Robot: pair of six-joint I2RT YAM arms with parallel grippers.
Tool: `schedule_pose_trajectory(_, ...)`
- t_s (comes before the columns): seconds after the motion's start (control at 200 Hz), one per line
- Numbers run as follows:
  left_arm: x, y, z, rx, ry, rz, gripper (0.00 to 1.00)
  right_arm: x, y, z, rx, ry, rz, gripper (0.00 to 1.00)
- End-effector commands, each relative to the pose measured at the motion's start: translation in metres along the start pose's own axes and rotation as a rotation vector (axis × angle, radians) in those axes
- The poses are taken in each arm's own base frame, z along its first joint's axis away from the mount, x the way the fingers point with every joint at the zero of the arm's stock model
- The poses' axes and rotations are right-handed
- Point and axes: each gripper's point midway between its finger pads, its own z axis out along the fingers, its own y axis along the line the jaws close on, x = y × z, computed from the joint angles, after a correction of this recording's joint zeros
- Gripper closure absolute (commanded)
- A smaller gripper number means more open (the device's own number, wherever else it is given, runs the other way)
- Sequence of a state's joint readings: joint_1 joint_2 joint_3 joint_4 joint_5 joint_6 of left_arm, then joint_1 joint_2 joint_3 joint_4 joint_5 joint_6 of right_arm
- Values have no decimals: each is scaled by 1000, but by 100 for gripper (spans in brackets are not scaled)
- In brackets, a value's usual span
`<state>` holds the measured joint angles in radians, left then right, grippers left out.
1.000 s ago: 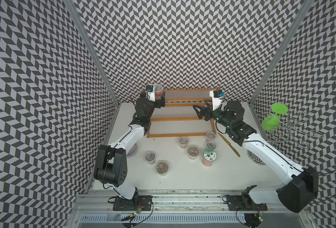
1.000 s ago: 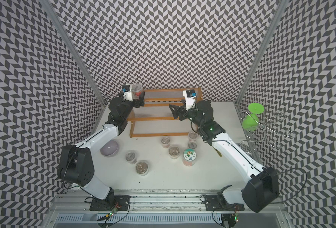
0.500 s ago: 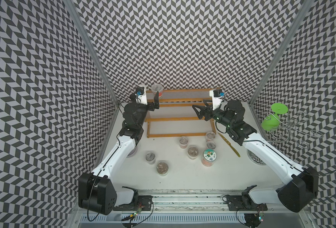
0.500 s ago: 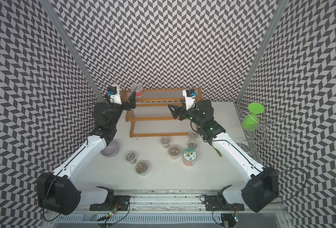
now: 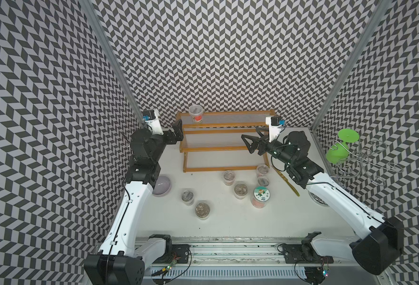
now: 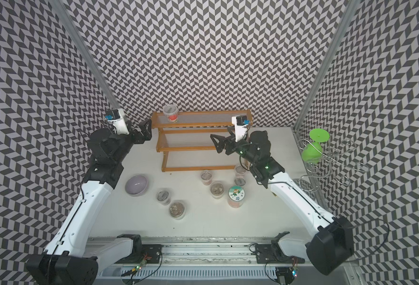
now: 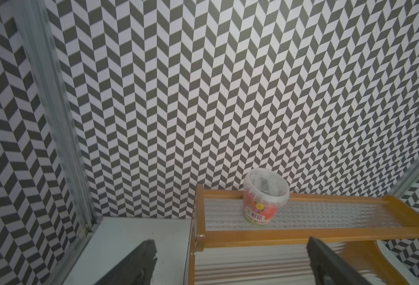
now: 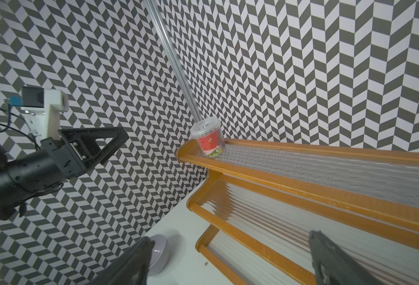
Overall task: Place the seed container on the shelf
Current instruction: Place the seed jar on the shelf, then pick up the seed jar at the center of the board.
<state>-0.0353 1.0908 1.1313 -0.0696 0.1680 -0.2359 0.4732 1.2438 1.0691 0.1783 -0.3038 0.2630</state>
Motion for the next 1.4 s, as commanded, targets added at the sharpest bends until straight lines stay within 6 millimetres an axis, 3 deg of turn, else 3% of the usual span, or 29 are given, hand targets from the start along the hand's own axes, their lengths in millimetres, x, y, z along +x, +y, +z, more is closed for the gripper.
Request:
schedule_pose_trajectory(0.0, 34, -23, -19, 145, 131, -104, 0, -38, 7, -22, 2, -163, 10, 1)
schedule_pose_trajectory(0.12, 42, -32, -32, 198, 140, -98, 0, -41, -2, -21, 49, -127, 3, 0)
schedule_pose_trajectory(0.255, 55, -31, -36, 194, 186, -117, 0, -57, -35, -31, 248, -112, 51, 0)
schedule_pose_trajectory(0.386, 86, -32, -43, 210, 280, -155, 0, -69, -56, -57, 358, -119, 83, 0)
schedule_pose_trajectory(0.521, 122, -36, -55, 240, 354, -213, 0, -60, -51, -62, 330, -20, 63, 1)
schedule_pose_trajectory(0.676, 153, -23, -64, 158, 419, -232, 0, -22, -10, -53, 62, 129, 61, 10)
schedule_pose_trajectory(0.756, 170, -11, -68, 68, 468, -287, 0, 7, 12, -46, -53, 188, 121, 17)
schedule_pose_trajectory(0.841, 191, 1, -75, -38, 515, -356, 0, 44, 30, -35, -60, 265, 125, 19)
schedule_pose_trajectory(1.092, 248, 7, -104, -184, 600, -550, 0, 143, 93, -11, -108, 456, 74, 22)
schedule_pose_trajectory(1.162, 261, 10, -113, -251, 624, -552, 0, 162, 101, -6, -103, 496, 67, 22)
schedule_pose_trajectory(1.277, 264, 7, -121, -329, 648, -515, 0, 186, 104, 0, -91, 554, 74, 21)
schedule_pose_trajectory(1.397, 288, 12, -130, -413, 702, -520, 0, 205, 101, 2, -84, 591, 79, 21)
